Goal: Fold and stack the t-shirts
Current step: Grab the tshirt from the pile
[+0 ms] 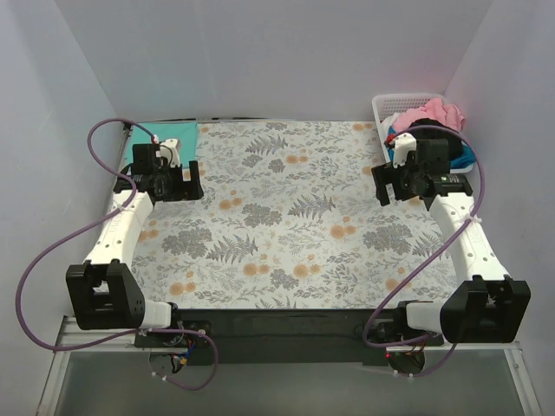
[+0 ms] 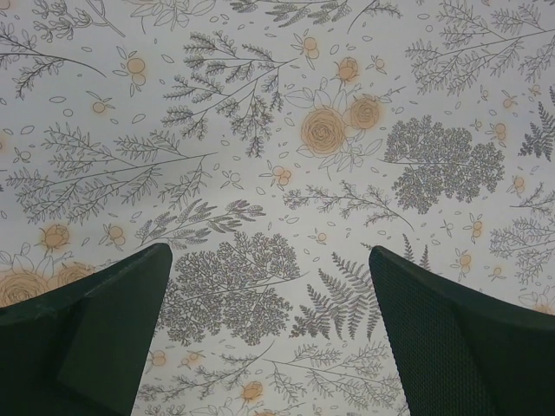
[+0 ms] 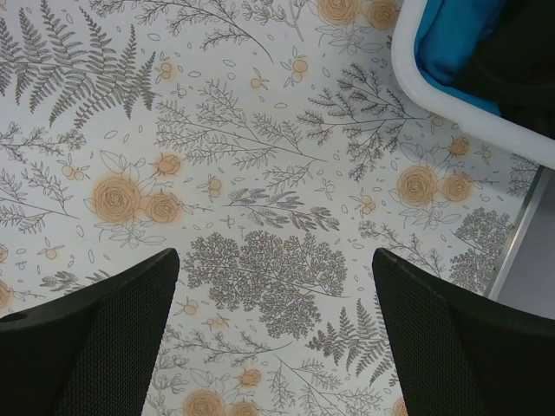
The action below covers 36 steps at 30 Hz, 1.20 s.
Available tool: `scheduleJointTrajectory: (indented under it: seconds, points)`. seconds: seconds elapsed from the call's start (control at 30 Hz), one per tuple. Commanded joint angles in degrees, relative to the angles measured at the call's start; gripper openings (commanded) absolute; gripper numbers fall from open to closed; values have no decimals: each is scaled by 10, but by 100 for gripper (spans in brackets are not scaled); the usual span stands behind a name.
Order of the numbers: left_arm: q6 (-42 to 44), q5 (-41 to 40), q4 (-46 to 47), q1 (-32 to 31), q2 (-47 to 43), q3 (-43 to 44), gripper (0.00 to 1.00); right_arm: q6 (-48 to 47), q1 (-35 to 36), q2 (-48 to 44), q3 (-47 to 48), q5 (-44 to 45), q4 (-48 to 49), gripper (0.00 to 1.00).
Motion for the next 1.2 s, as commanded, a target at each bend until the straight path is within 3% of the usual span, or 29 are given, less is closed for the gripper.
scheduleJointTrajectory:
  seconds: [0.0,0.23,0.43,0.57,0.93,1.17]
  points:
    - [9,0,4,-2,-22,30,98,0,-20,5,54,3,-4,98]
    - [24,-9,-3,-2,18,102,98,14,-133,94,195,-34,-7,98]
    - [-63,-146,11,-1,66,159,98,34,-206,211,317,-33,-5,98]
    - [-92,-166,12,-1,75,156,98,55,-241,290,396,-47,-13,98]
    - [-105,-156,28,-2,71,102,98,88,-245,455,550,-110,-11,98]
    - [-110,-164,26,-2,91,92,98,98,-230,515,566,-98,1,98]
